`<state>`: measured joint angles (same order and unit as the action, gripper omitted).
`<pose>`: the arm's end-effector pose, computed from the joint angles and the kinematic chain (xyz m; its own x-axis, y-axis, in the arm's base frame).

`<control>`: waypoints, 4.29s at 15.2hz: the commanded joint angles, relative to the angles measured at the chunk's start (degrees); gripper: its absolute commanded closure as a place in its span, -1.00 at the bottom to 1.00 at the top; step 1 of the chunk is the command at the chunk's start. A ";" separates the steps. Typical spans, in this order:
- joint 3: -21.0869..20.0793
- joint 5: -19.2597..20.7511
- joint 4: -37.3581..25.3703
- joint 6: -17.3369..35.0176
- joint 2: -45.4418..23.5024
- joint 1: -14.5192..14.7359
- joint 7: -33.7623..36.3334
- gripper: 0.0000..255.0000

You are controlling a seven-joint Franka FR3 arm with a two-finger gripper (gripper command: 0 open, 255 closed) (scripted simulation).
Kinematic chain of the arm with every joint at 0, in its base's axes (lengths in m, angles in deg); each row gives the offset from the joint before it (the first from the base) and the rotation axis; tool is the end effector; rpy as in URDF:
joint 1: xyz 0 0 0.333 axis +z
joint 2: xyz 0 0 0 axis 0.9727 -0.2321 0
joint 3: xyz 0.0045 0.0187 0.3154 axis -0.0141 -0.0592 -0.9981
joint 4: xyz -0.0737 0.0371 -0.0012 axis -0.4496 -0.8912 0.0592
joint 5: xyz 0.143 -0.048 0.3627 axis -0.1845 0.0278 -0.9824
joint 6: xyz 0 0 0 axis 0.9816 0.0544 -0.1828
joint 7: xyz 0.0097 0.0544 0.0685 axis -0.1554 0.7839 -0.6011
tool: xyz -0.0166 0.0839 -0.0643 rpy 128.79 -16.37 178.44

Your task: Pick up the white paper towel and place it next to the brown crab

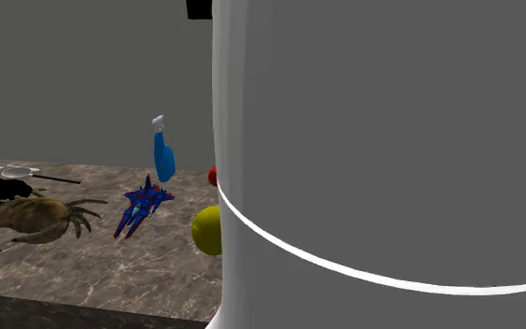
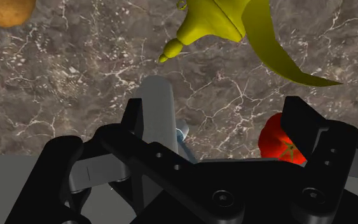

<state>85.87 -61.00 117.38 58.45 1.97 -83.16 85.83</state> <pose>0.5500 -0.1533 0.5016 0.9434 -0.3316 0.0117 -0.3314 -0.9434 -0.0137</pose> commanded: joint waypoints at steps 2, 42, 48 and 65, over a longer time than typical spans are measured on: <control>0.78 -0.49 -5.81 0.62 -6.33 -0.89 -0.14 -1.00; 2.28 -2.42 -23.59 -0.59 -22.77 -4.36 -0.84 1.00; 2.36 -2.33 -27.80 -5.07 -22.48 -4.50 -0.80 1.00; 2.44 -2.84 -45.58 -19.90 -25.42 -5.70 -0.93 1.00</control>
<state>88.30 -63.80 72.83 39.44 -23.27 -88.75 84.95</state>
